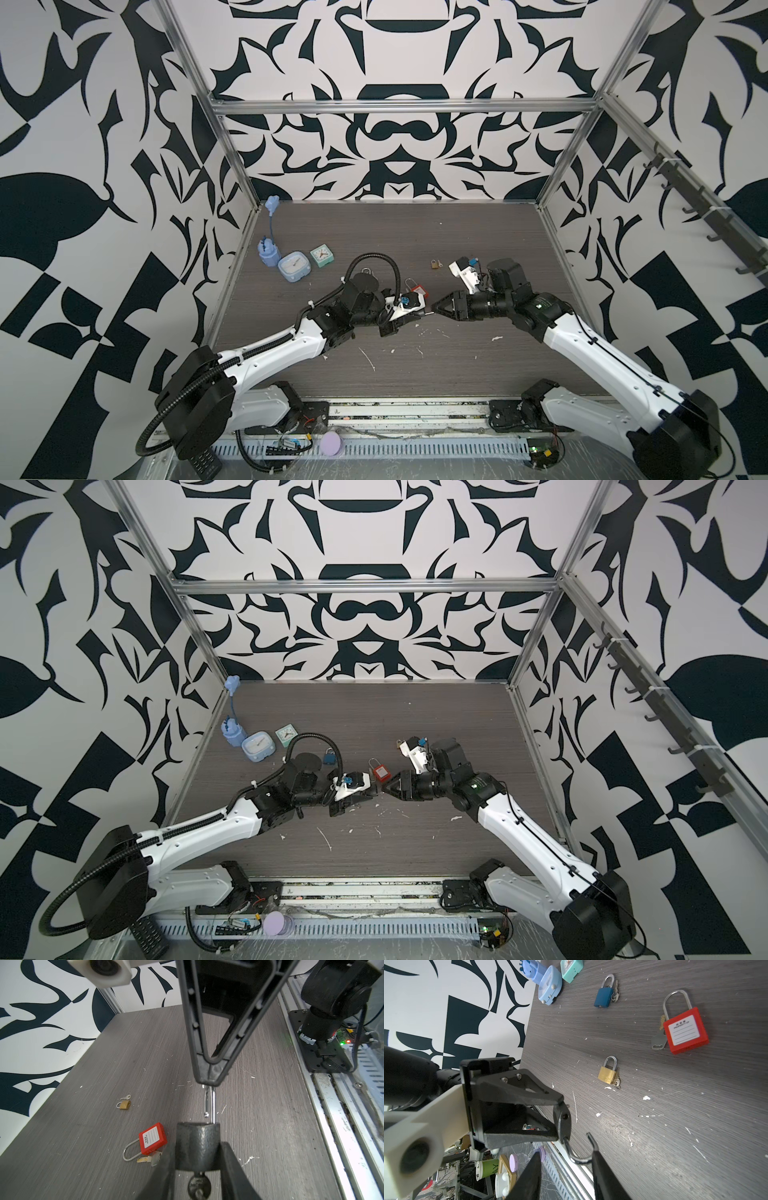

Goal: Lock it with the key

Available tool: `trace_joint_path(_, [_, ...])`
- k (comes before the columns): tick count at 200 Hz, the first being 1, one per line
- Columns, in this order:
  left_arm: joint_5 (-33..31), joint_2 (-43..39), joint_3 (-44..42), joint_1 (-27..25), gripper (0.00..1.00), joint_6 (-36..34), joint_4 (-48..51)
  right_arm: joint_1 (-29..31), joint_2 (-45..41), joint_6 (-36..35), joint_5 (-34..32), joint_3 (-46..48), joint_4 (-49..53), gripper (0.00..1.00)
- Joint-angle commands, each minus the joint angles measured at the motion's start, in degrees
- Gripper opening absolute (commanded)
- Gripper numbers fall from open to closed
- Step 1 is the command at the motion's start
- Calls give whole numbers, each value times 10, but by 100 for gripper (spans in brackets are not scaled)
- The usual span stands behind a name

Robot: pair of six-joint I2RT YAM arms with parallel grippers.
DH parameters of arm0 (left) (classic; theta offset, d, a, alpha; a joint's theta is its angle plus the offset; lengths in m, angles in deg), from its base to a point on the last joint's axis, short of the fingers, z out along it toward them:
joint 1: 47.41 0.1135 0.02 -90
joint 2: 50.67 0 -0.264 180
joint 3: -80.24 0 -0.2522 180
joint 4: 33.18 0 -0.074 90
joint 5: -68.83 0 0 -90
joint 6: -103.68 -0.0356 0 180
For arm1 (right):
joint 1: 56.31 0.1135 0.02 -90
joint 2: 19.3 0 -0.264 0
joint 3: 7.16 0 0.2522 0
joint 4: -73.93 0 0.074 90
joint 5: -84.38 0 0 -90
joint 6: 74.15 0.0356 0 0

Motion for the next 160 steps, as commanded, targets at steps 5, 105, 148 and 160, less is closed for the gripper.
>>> trace_joint_path(5, [-7, -16, 3, -2, 0, -16, -16, -7, -12, 3, -6, -7, 16, 46])
trace_joint_path(105, [-40, 16, 24, -15, 0, -35, -21, -8, -1, 99, 41, 8, -36, 53])
trace_joint_path(148, [-45, 18, 22, -19, 0, -30, -35, -7, 13, 99, 39, 13, -50, 49])
trace_joint_path(160, [-47, 16, 19, -19, 0, -29, -38, -7, 12, 99, 39, 15, -50, 49])
